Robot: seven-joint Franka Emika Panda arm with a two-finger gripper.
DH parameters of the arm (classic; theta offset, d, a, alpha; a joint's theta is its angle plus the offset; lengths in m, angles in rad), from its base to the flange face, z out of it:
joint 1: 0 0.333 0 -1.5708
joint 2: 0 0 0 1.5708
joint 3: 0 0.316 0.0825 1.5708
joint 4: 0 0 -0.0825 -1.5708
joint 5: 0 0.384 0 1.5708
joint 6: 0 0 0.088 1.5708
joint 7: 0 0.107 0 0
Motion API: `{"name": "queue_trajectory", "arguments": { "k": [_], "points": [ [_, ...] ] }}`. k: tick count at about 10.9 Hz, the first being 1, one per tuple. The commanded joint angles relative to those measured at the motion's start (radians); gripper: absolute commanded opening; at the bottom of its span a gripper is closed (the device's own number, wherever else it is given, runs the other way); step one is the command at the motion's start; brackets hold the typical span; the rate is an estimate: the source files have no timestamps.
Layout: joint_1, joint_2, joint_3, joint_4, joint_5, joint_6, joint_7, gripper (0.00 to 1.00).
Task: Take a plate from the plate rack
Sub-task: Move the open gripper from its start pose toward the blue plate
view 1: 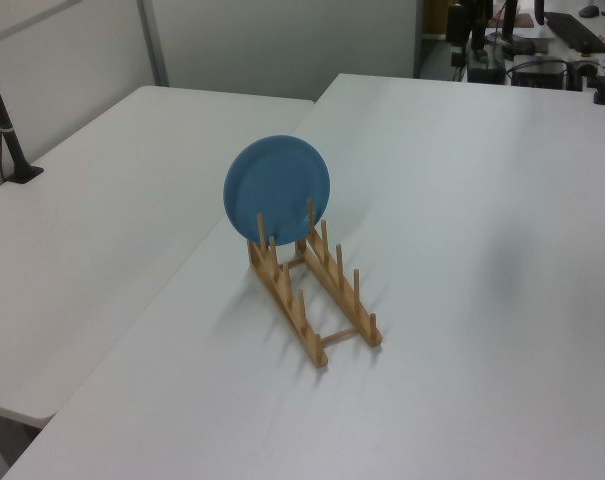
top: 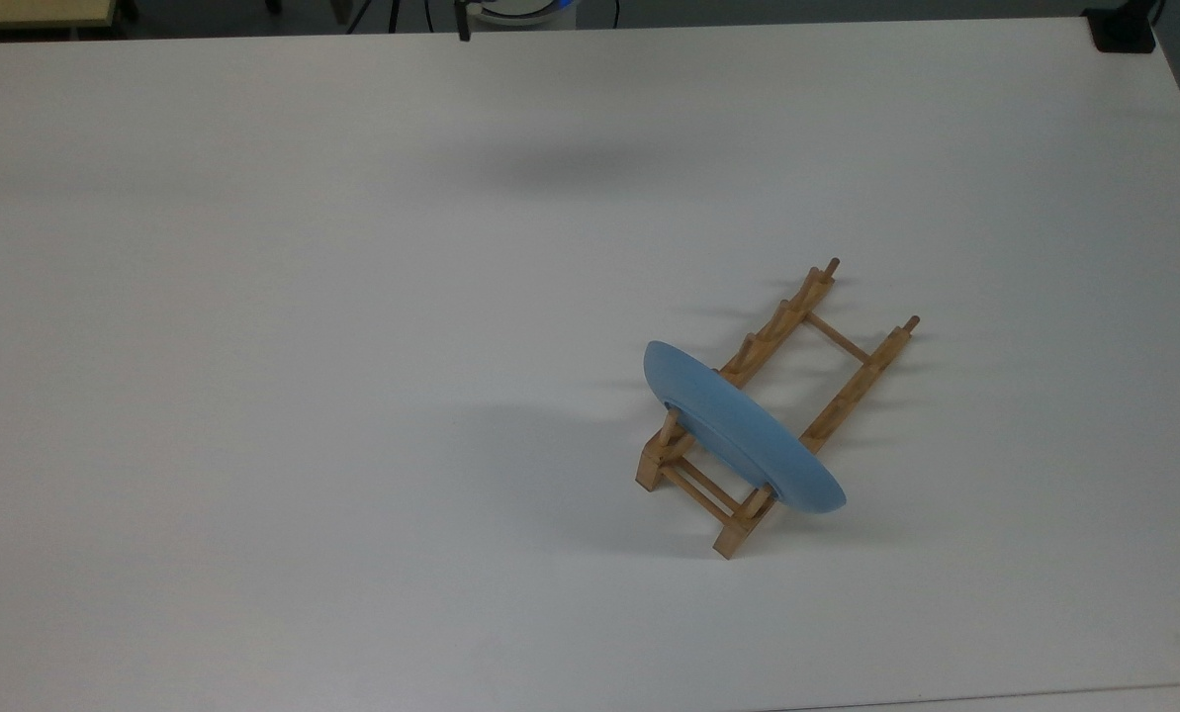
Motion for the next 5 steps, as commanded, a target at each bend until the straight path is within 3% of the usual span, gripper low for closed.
{"name": "queue_trajectory", "arguments": {
  "k": [1, 5],
  "points": [
    [0.039, 0.098, -0.031, 0.011, 0.002, -0.01, -0.055, 1.0],
    [0.036, 0.101, -0.03, 0.011, -0.022, -0.003, -0.055, 1.0]
  ]
}}
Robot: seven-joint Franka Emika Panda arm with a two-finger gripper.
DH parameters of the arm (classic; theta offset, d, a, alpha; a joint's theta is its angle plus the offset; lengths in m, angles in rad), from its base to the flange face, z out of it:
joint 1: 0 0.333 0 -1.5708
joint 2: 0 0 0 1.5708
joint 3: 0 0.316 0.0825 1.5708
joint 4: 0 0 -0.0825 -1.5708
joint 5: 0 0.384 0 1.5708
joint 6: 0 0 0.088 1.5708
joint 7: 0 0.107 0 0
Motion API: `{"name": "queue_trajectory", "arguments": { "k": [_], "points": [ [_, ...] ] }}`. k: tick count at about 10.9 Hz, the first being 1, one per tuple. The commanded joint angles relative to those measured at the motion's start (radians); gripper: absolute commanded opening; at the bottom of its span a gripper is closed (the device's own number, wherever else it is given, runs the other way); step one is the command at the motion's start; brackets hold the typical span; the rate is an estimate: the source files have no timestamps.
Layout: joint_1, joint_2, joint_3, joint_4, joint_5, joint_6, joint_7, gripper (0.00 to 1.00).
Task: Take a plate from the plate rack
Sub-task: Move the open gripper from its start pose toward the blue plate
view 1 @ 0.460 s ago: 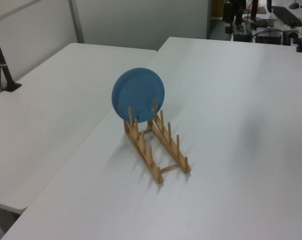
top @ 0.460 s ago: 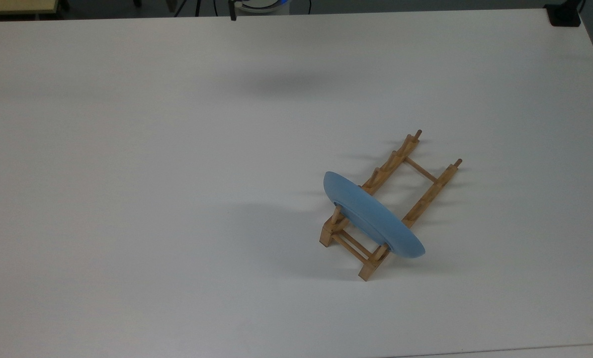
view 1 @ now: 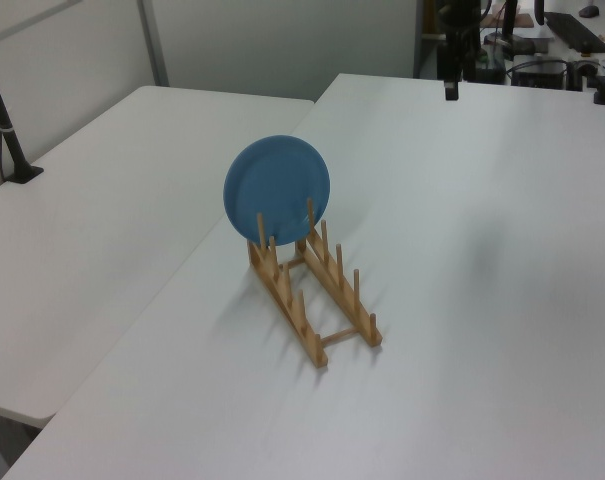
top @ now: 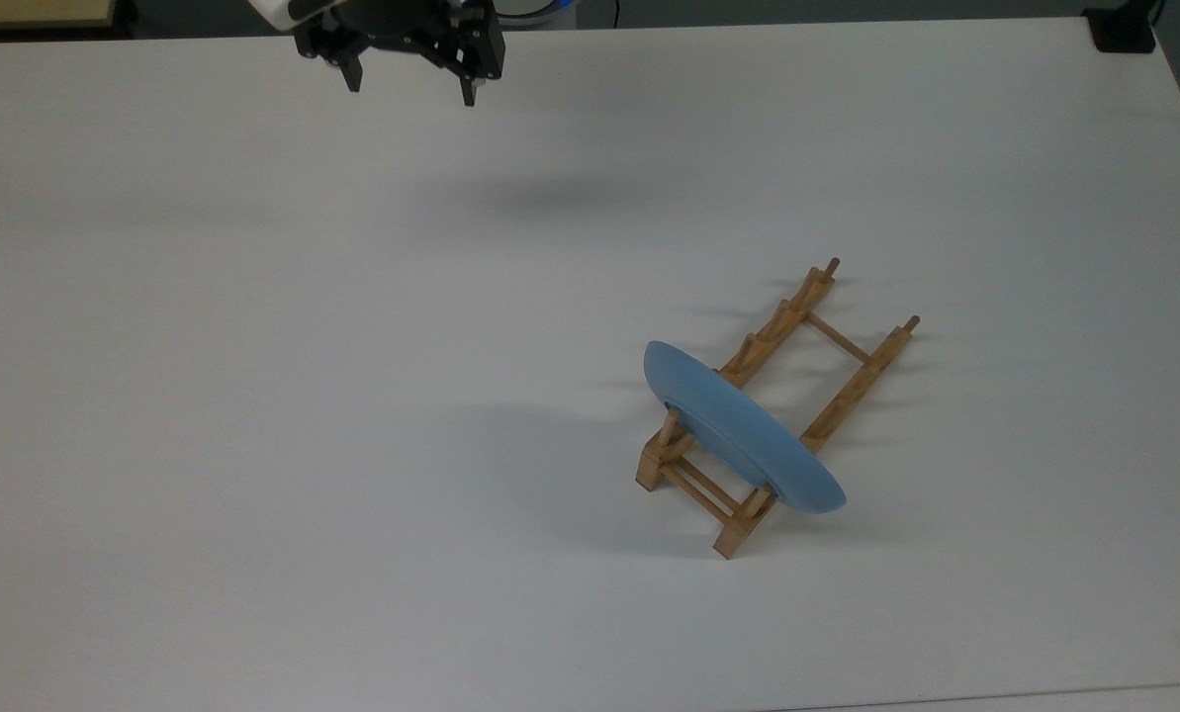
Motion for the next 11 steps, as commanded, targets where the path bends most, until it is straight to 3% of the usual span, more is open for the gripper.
{"name": "queue_trajectory", "arguments": {
  "k": [1, 11],
  "points": [
    [0.012, -0.002, -0.013, 0.013, -0.016, -0.001, -0.021, 1.0],
    [0.038, 0.03, -0.02, 0.013, -0.034, 0.074, 0.065, 1.0]
  ]
}}
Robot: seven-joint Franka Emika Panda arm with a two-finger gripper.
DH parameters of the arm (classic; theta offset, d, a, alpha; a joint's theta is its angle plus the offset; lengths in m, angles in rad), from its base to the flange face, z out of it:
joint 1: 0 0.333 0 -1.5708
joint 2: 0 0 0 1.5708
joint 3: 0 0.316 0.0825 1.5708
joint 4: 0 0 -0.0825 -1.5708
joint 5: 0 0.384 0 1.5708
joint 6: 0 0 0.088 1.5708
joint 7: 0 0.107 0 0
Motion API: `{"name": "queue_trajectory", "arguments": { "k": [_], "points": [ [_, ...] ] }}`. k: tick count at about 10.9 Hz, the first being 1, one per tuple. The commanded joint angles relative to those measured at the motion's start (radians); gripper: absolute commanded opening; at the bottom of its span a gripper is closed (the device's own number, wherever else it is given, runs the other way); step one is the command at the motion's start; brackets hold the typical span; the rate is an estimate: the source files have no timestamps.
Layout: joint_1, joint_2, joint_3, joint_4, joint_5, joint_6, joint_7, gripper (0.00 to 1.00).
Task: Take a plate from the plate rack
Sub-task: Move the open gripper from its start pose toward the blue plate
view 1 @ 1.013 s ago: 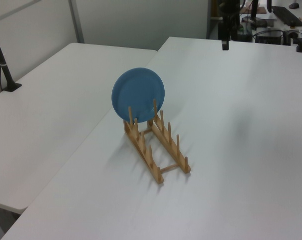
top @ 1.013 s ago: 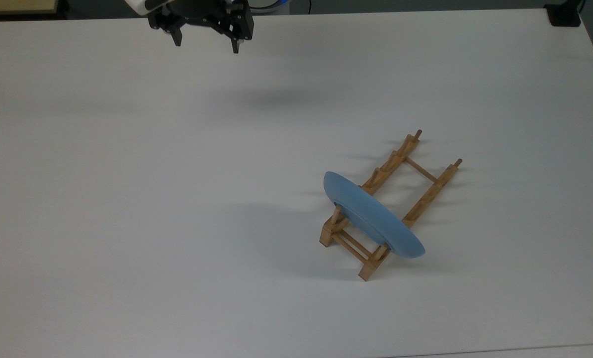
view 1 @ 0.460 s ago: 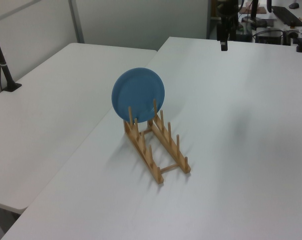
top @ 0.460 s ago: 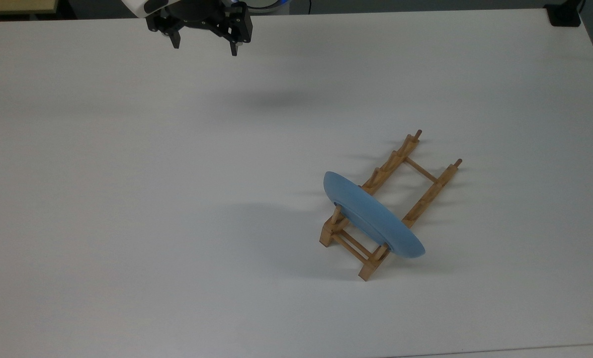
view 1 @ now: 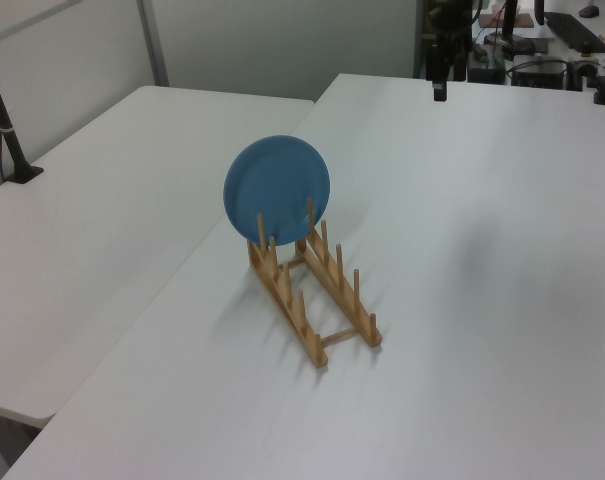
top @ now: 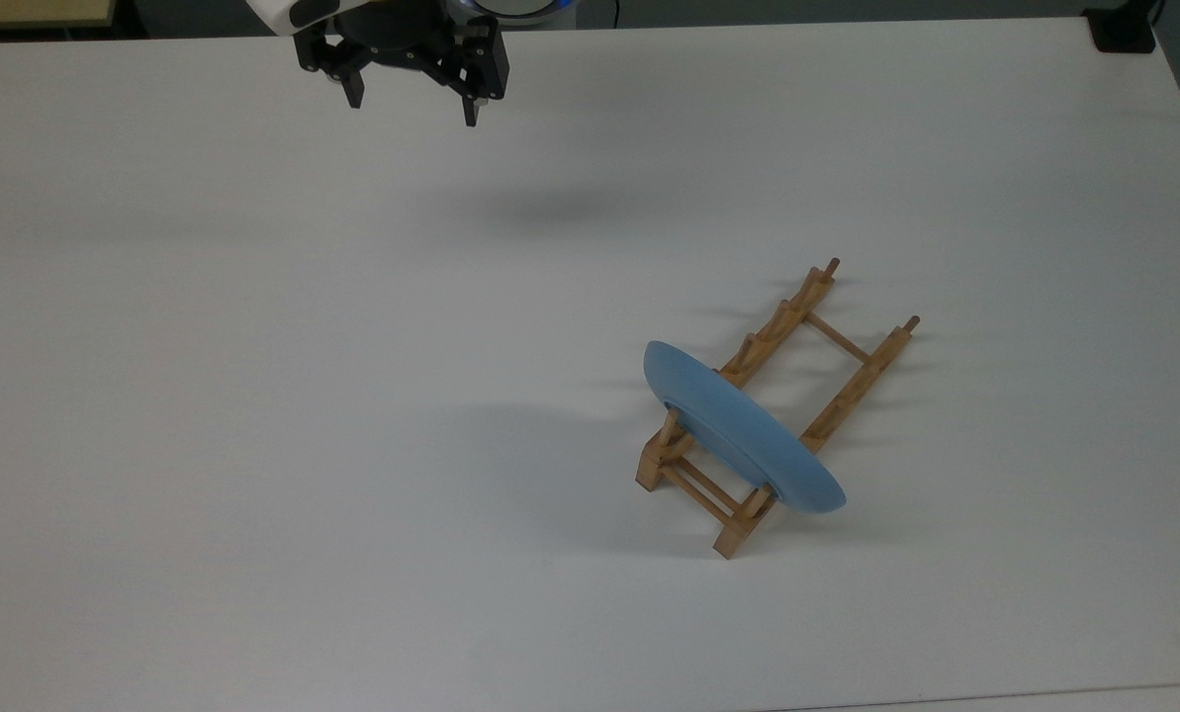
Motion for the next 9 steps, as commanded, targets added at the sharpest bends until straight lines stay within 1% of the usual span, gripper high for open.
{"name": "queue_trajectory", "arguments": {
  "k": [1, 3, 6, 7, 8, 9],
  "points": [
    [0.023, 0.024, -0.015, 0.001, -0.024, 0.035, 0.023, 1.0],
    [0.027, 0.044, -0.011, -0.001, -0.026, 0.06, 0.03, 1.0],
    [0.024, 0.035, -0.006, 0.007, -0.024, 0.094, 0.064, 1.0],
    [0.023, 0.062, -0.009, 0.007, -0.05, 0.121, 0.066, 1.0],
    [0.017, 0.07, -0.014, 0.005, -0.075, 0.131, 0.069, 1.0],
    [0.015, 0.07, -0.017, 0.007, -0.077, 0.131, 0.069, 1.0]
  ]
}}
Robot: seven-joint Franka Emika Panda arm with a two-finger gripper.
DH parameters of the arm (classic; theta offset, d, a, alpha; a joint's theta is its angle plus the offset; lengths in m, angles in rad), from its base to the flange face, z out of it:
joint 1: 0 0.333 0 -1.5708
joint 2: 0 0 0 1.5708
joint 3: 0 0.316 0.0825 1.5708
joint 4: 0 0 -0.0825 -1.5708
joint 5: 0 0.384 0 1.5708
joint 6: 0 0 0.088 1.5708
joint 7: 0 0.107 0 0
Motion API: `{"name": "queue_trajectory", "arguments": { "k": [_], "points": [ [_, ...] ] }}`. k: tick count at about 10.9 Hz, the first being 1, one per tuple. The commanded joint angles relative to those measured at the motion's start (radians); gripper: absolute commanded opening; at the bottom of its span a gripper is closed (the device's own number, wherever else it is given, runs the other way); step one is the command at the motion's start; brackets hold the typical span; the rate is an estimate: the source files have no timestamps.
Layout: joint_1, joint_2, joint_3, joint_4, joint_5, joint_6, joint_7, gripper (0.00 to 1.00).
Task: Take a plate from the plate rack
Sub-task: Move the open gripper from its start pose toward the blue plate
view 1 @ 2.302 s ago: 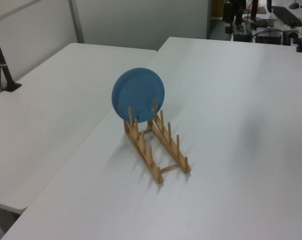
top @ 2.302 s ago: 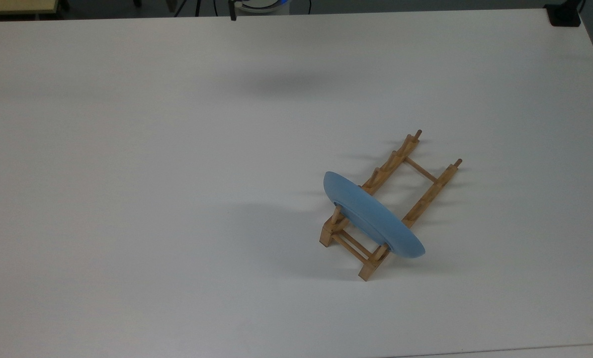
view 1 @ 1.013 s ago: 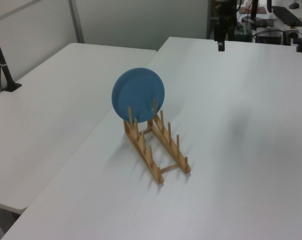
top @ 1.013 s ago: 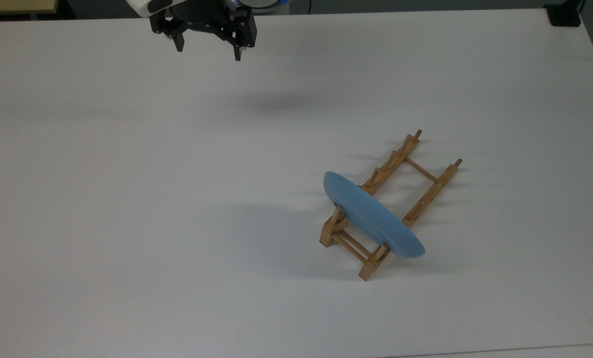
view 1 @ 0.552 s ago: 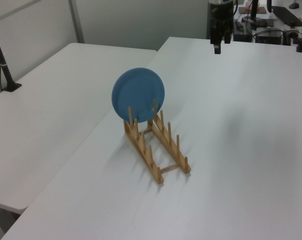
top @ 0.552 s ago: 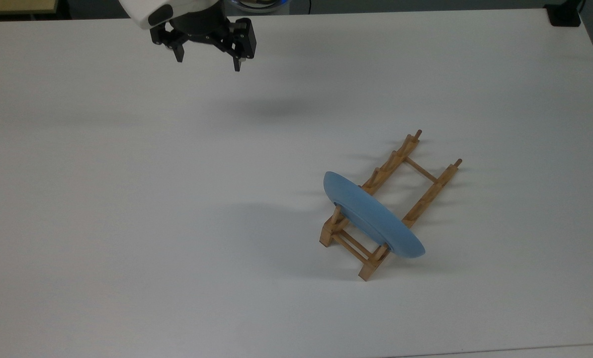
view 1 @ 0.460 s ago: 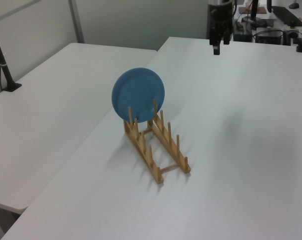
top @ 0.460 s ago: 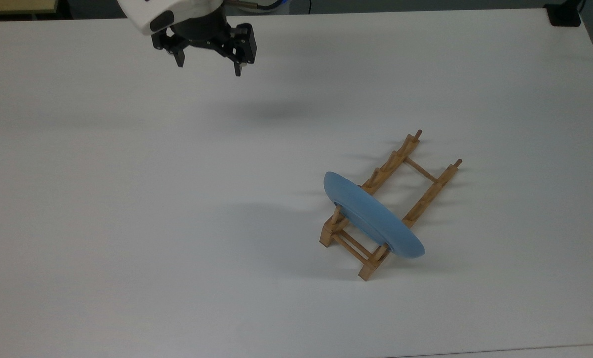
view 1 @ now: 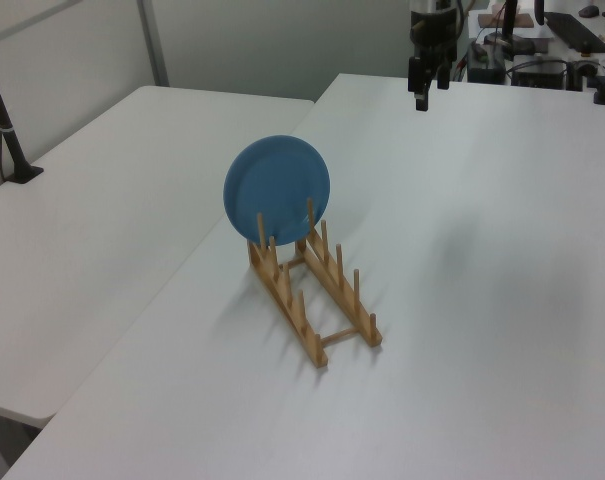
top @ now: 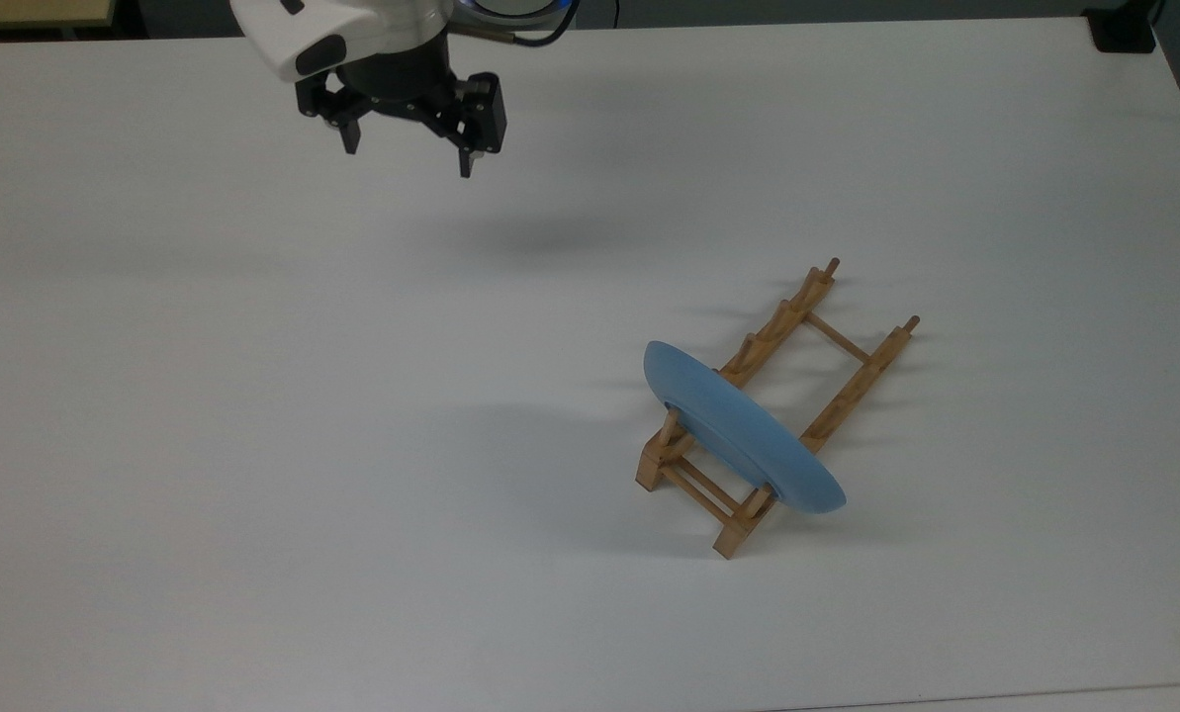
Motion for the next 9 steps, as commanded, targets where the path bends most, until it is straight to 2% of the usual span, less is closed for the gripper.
{"name": "queue_trajectory", "arguments": {
  "k": [1, 4, 5, 6, 9],
  "points": [
    [0.005, 0.013, -0.021, 0.0, -0.029, 0.037, 0.022, 1.0],
    [0.022, 0.004, -0.007, 0.032, -0.02, 0.087, 0.02, 1.0],
    [0.041, 0.004, -0.001, 0.055, -0.031, 0.101, 0.017, 1.0],
    [0.092, 0.003, -0.003, 0.076, -0.046, 0.159, 0.016, 1.0],
    [0.169, 0.015, -0.001, 0.078, -0.176, 0.311, 0.022, 1.0]
  ]
}}
